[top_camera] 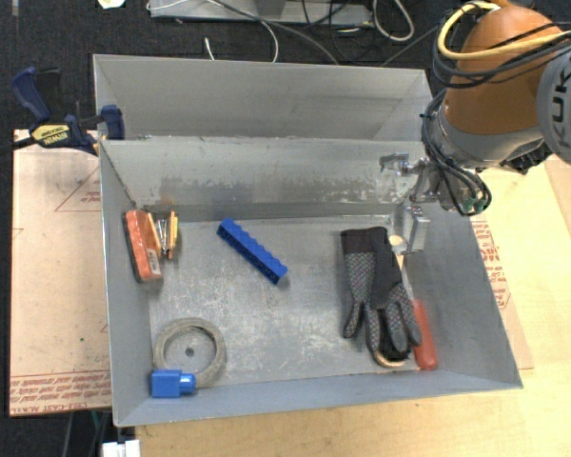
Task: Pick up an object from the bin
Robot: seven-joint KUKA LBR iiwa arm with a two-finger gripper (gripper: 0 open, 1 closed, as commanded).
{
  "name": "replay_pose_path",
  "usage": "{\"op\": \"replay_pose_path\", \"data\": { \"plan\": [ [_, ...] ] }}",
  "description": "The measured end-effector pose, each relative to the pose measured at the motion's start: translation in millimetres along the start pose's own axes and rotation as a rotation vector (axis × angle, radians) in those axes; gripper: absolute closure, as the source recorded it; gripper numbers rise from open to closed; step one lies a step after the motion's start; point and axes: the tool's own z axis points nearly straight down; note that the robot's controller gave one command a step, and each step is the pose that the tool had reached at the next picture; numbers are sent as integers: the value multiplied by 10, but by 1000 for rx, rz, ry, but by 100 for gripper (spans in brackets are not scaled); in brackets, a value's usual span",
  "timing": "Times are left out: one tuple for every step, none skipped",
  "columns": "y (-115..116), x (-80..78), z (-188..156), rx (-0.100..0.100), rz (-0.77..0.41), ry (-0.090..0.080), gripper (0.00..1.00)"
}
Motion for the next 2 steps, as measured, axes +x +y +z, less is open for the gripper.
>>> {"op": "replay_pose_path", "data": {
  "plan": [
    [4,-15,-51,1,-2,-8,0],
    [20,-8,501,2,-210,-10,0]
  ]
}}
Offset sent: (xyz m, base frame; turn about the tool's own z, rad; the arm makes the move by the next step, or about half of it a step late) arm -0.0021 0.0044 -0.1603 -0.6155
